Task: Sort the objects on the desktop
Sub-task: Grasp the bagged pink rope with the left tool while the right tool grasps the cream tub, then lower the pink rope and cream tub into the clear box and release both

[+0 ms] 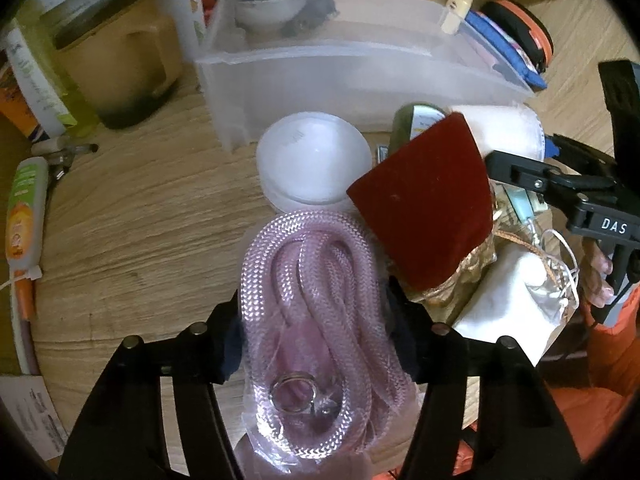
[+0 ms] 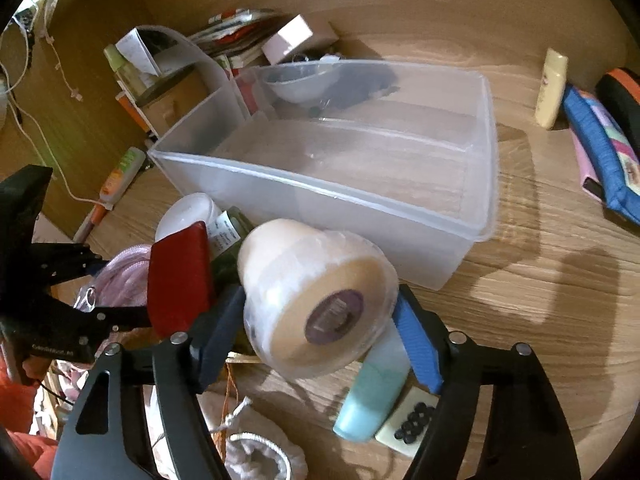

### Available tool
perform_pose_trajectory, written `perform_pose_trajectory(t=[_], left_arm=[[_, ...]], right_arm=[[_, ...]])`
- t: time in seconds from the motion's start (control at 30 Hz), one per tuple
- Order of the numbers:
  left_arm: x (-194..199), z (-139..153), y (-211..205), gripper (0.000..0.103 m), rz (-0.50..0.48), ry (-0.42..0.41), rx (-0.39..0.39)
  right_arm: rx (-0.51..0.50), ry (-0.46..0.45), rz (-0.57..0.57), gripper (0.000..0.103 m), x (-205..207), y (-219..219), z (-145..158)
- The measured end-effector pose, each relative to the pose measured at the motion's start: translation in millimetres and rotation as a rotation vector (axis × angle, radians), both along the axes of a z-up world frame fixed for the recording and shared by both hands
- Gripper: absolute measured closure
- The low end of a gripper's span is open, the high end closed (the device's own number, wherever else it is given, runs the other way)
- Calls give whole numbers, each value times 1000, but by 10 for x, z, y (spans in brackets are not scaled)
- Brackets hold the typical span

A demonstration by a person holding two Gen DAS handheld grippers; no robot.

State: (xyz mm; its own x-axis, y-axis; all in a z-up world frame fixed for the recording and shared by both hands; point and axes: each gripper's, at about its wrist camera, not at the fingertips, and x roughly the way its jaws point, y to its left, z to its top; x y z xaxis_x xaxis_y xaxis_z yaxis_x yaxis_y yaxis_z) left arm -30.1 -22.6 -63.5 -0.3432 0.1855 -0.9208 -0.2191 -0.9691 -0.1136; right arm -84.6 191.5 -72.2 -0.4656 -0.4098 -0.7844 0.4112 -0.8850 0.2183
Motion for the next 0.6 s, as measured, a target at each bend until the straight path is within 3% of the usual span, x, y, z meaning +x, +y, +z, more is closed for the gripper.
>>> perform_pose_trajectory(t=[0.27, 0.53, 0.6], left_arm=[[97, 150, -287, 50, 76, 100, 70], [149, 396, -437, 54, 128, 206, 84], [132, 428, -368, 70, 136, 224, 79]], right_arm=[[-9, 46, -55, 37, 70, 156, 153], [0, 109, -68, 37, 146, 185, 378], [-3, 128, -72, 37, 170, 198, 452]])
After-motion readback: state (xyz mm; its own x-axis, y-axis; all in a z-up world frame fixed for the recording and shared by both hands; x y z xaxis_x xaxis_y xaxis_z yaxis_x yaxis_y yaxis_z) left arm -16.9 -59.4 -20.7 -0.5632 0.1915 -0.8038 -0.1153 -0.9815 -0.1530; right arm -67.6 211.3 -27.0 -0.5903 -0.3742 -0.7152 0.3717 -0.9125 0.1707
